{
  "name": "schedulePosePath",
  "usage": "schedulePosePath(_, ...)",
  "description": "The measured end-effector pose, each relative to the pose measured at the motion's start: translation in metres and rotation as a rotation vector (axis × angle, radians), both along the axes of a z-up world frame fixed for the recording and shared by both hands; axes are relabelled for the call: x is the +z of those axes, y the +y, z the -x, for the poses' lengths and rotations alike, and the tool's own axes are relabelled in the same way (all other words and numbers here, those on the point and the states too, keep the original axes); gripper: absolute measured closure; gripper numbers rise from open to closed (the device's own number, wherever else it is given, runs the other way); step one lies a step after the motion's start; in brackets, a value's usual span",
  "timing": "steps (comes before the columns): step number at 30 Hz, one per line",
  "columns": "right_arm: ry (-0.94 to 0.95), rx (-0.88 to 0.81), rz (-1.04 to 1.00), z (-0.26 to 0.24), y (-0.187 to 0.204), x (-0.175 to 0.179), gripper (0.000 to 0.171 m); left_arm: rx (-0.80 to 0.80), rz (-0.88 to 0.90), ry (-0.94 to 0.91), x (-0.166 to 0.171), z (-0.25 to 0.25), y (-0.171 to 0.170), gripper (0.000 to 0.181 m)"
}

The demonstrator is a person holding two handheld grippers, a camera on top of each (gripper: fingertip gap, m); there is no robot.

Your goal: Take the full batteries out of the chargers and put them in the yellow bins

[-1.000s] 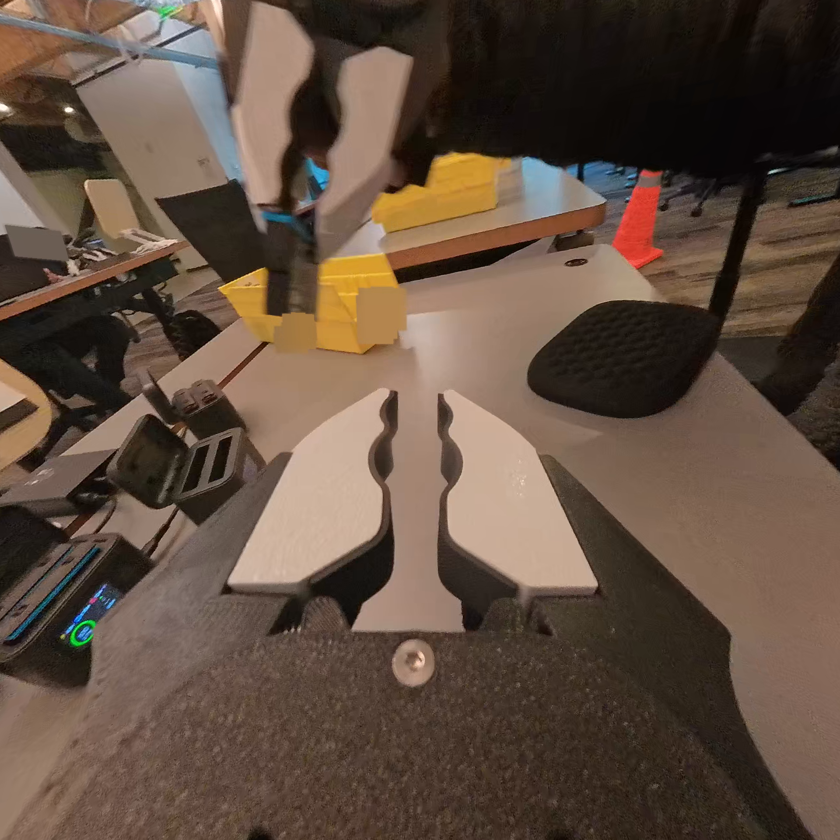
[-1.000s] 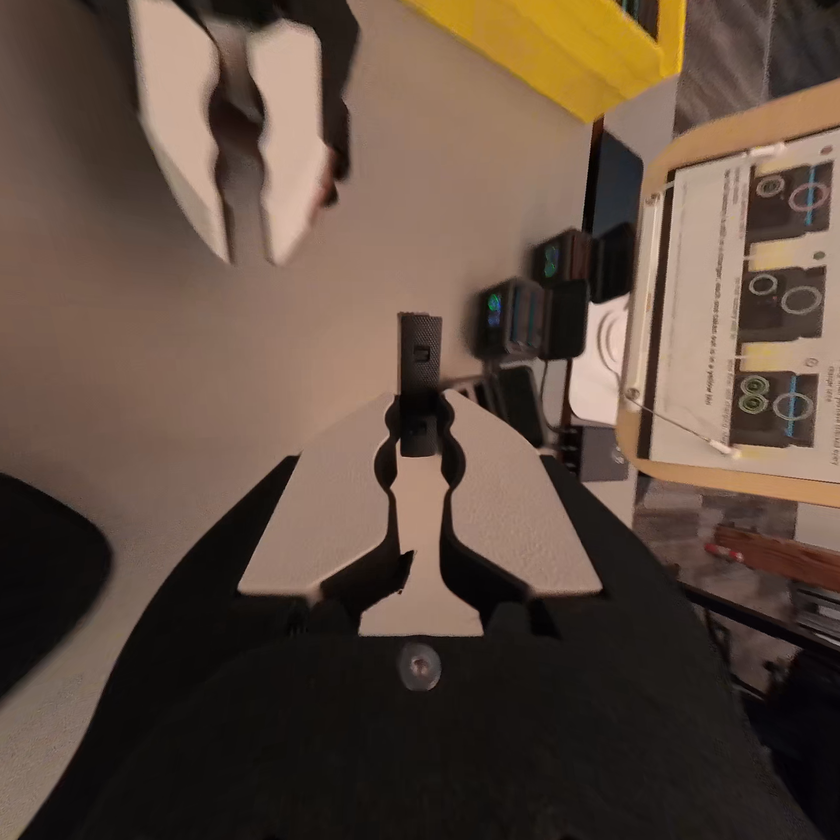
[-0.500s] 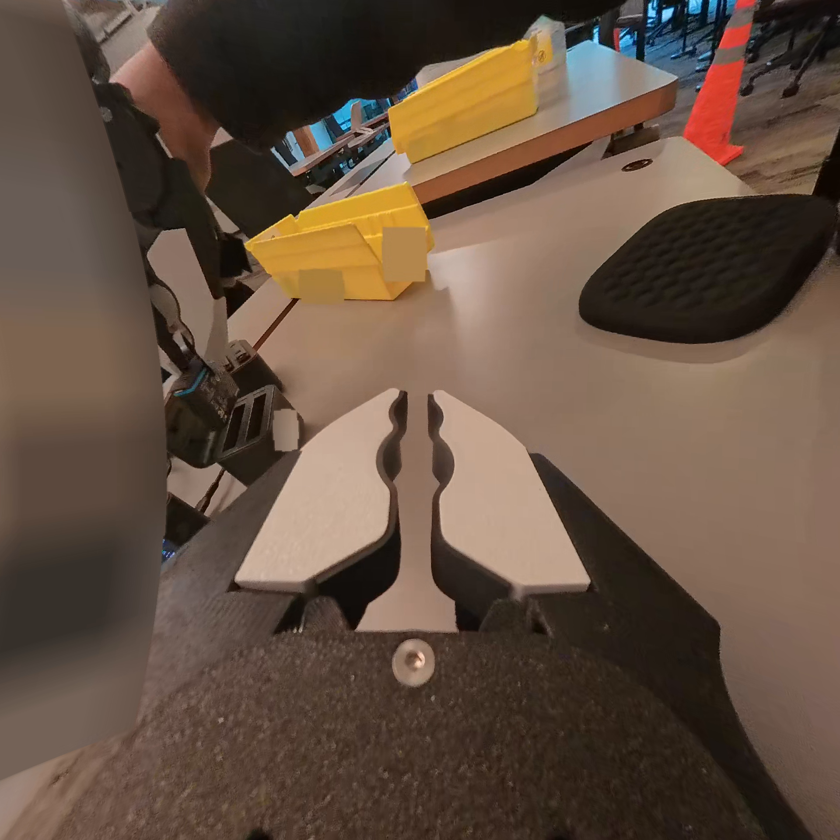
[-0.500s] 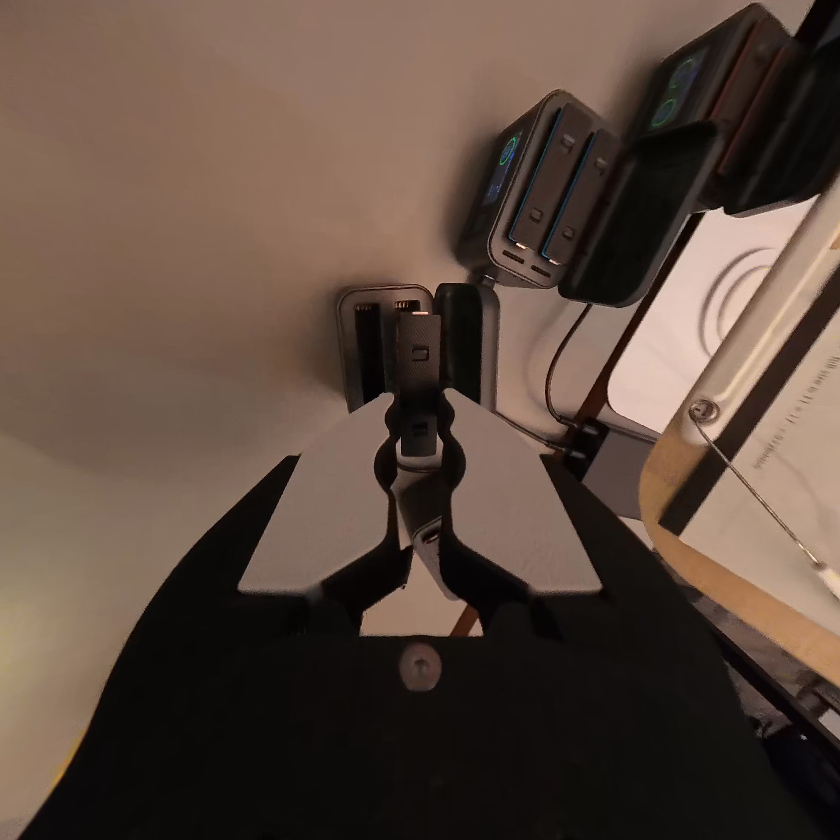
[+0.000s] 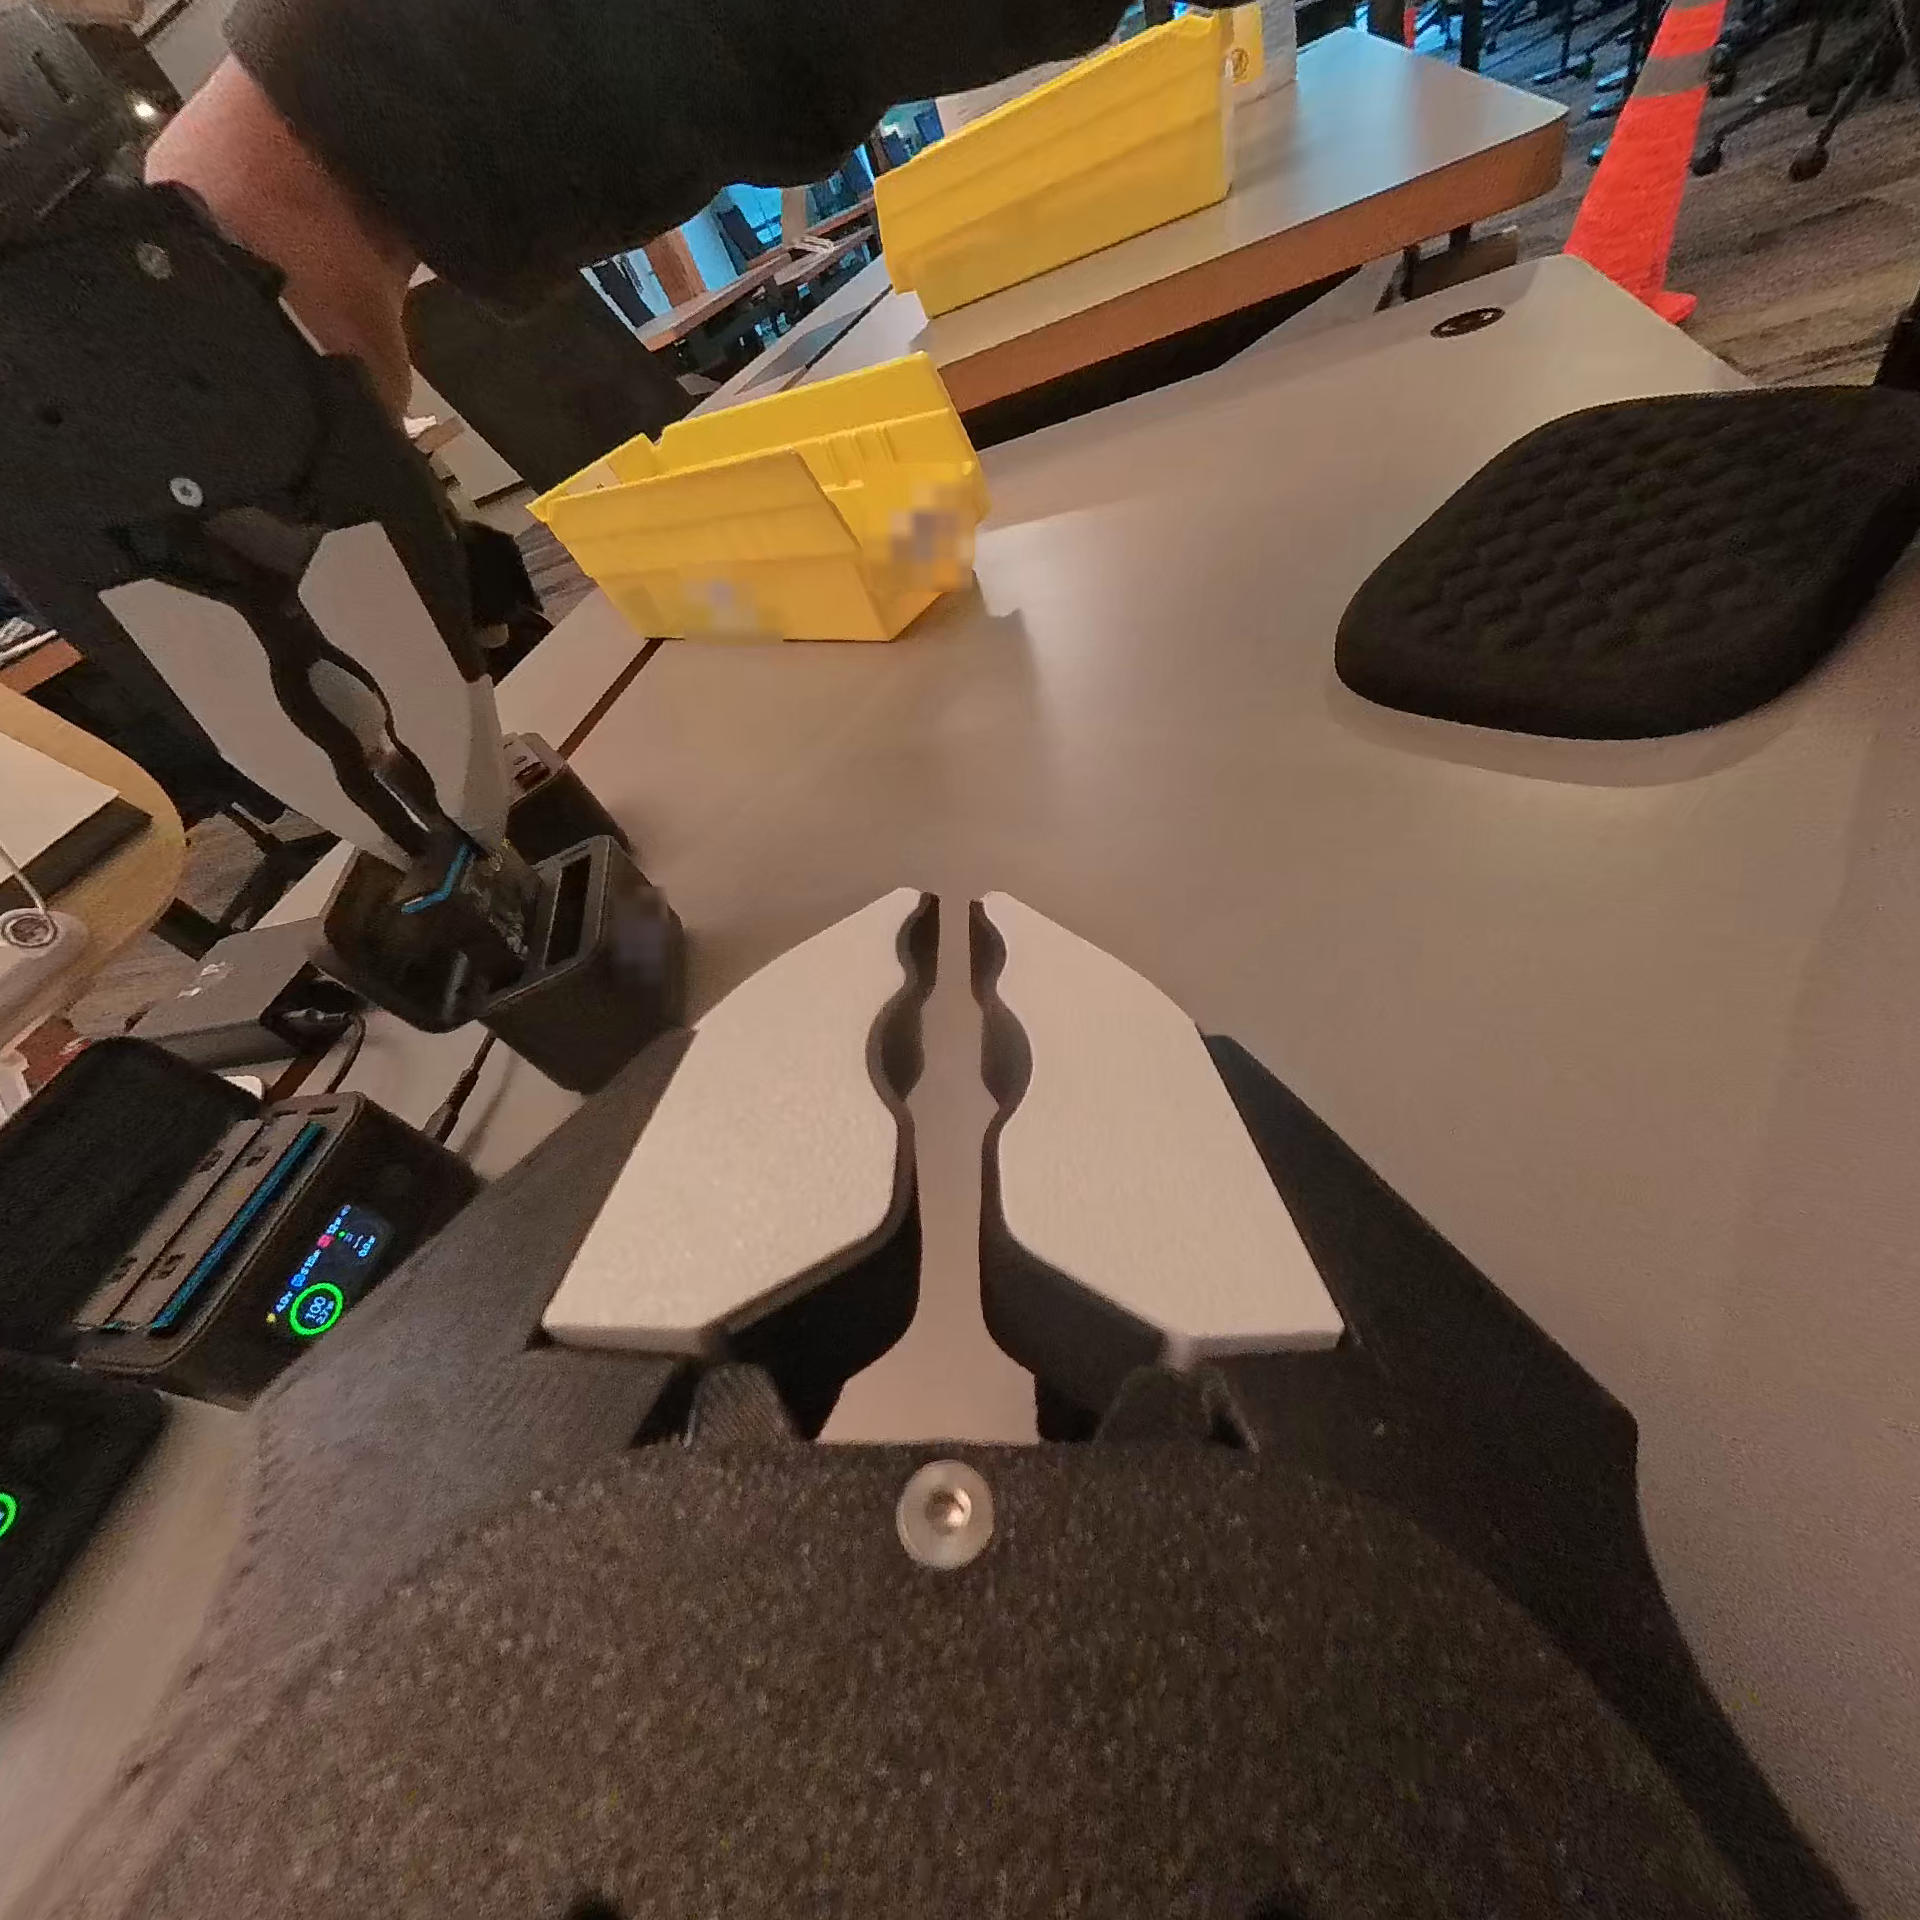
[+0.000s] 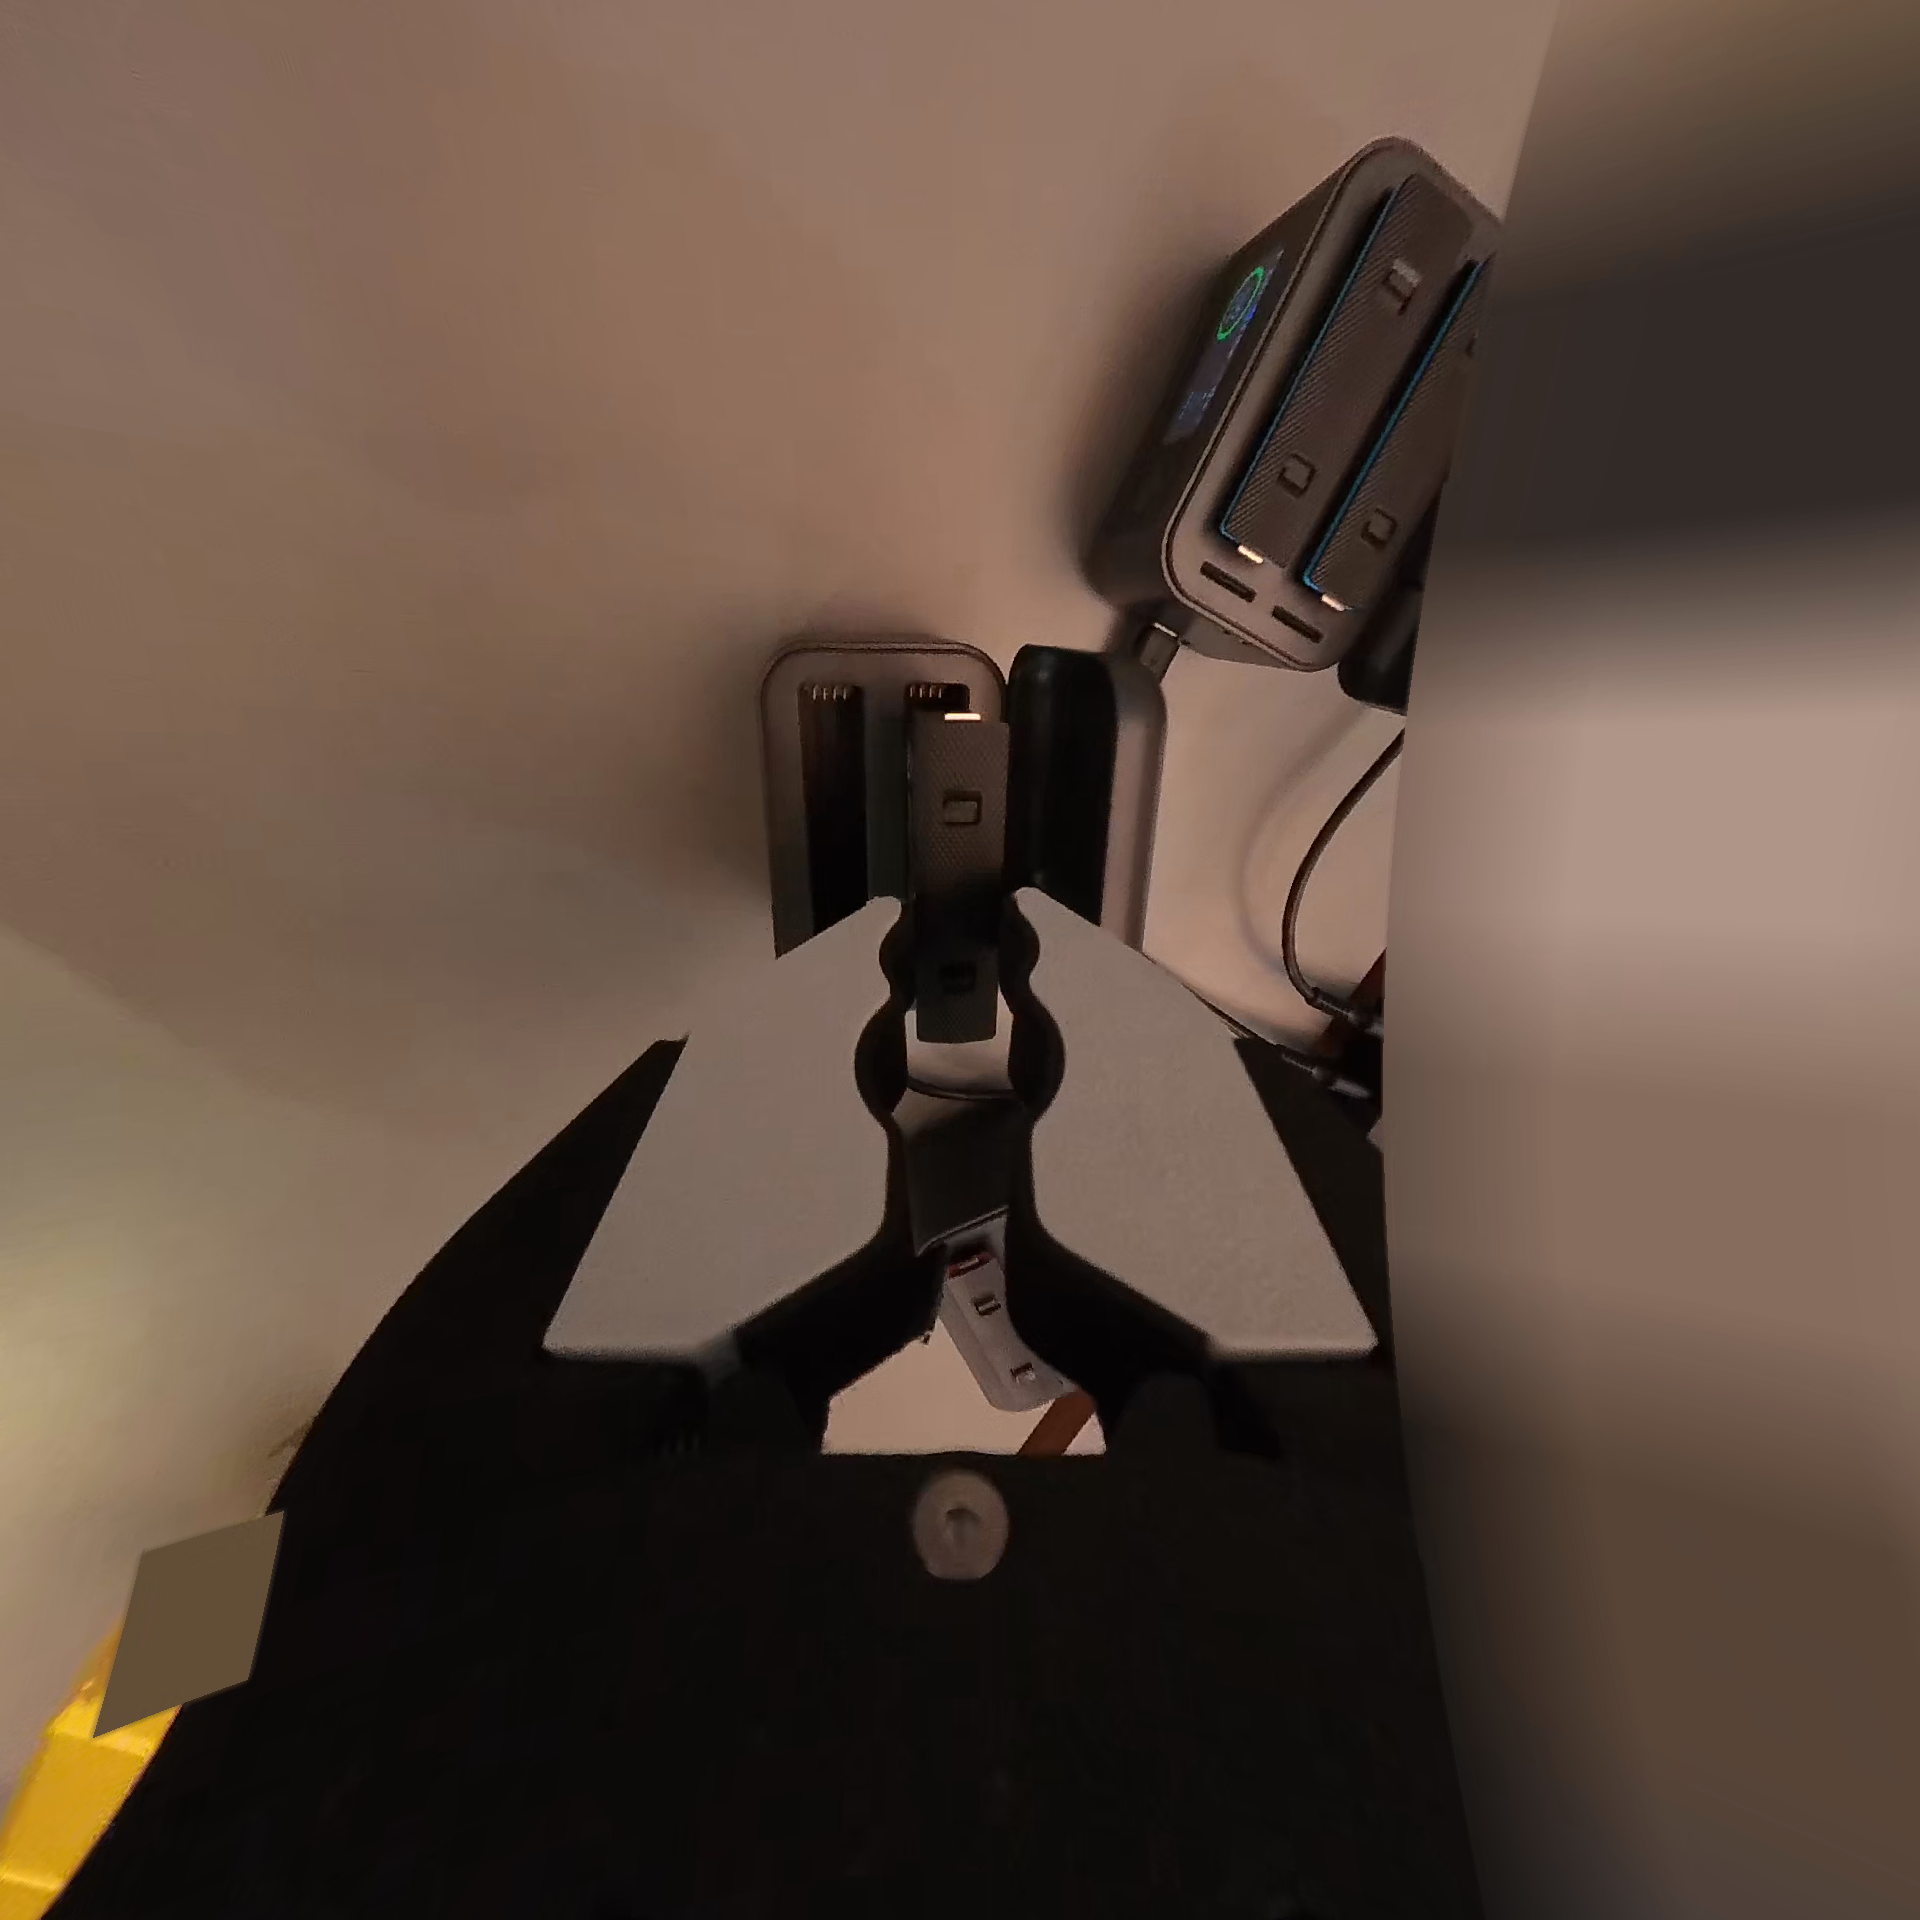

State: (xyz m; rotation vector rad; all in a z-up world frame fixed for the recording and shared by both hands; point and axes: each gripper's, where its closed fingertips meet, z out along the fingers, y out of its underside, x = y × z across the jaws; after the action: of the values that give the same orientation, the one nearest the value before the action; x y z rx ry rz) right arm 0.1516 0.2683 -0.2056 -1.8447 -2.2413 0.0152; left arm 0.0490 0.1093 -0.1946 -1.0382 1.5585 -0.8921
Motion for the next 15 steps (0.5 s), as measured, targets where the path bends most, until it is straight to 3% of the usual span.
schedulePosePath(15,-0.014,-0.032,0.000,-0.001,0.002,-0.018,0.156,-0.016,-0.005,0.017,-0.005,0.000,-0.001,0.177)
